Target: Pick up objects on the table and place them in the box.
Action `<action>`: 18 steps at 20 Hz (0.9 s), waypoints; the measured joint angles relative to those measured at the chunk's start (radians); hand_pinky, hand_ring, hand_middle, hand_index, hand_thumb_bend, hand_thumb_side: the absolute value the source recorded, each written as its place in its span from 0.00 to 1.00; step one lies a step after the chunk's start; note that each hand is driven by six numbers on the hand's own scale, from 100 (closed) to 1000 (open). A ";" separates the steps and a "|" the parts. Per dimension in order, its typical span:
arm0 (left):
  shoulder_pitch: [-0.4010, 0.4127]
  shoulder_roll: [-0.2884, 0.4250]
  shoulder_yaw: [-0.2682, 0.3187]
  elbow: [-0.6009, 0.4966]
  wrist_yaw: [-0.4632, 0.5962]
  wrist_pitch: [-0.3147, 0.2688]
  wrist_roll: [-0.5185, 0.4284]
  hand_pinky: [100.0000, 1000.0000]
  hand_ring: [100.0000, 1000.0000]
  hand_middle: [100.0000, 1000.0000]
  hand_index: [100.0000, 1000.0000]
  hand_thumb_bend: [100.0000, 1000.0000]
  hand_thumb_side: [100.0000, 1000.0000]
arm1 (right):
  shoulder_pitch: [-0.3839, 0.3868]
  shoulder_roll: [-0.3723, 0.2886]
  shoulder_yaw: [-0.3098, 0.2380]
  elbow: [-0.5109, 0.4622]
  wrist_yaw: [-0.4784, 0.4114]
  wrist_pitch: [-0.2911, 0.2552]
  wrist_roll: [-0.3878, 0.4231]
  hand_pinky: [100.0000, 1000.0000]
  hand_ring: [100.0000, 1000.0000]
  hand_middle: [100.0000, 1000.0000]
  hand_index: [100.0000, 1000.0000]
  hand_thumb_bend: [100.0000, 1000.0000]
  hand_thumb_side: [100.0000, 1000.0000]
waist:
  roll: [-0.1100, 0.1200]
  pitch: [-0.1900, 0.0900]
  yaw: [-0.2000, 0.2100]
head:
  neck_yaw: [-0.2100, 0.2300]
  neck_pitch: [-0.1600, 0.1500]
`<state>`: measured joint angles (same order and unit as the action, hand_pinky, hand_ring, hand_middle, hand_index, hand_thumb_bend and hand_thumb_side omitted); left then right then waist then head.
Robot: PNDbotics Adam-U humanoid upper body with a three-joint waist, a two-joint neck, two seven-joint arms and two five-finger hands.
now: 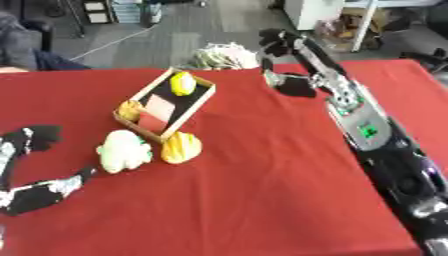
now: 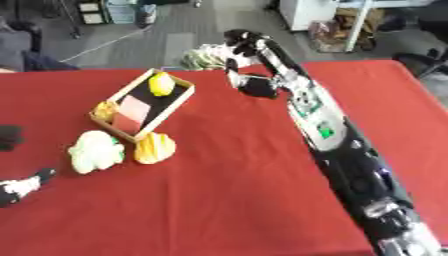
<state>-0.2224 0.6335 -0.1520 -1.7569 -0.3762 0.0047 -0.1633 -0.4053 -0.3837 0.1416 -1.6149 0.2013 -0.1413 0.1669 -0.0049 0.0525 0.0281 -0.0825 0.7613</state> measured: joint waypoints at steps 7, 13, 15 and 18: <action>-0.170 0.178 -0.138 0.103 -0.103 -0.062 -0.323 0.78 0.70 0.67 0.82 0.62 0.00 | 0.198 0.003 -0.079 -0.102 -0.058 0.019 -0.037 0.76 0.72 0.69 0.85 0.00 0.14 | 0.000 -0.002 -0.042 | 0.044 0.004; -0.249 0.153 -0.202 0.236 -0.170 -0.107 -0.451 0.79 0.69 0.70 0.84 0.67 0.01 | 0.255 0.043 -0.126 -0.134 -0.063 0.024 -0.081 0.75 0.71 0.68 0.84 0.00 0.17 | 0.000 -0.002 -0.058 | 0.053 0.005; -0.269 0.133 -0.210 0.279 -0.181 -0.116 -0.473 0.79 0.69 0.70 0.84 0.69 0.01 | 0.265 0.056 -0.138 -0.136 -0.063 0.026 -0.095 0.75 0.71 0.68 0.84 0.00 0.18 | 0.000 -0.002 -0.061 | 0.053 0.005; -0.295 0.103 -0.219 0.341 -0.191 -0.123 -0.496 0.79 0.69 0.70 0.85 0.71 0.03 | 0.277 0.071 -0.151 -0.136 -0.065 0.030 -0.111 0.75 0.71 0.67 0.84 0.00 0.19 | 0.000 -0.002 -0.066 | 0.053 0.005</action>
<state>-0.5170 0.7365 -0.3706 -1.4163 -0.5675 -0.1185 -0.6590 -0.1284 -0.3125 -0.0090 -1.7513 0.1364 -0.1114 0.0559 -0.0049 0.0506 -0.0379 -0.0297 0.7659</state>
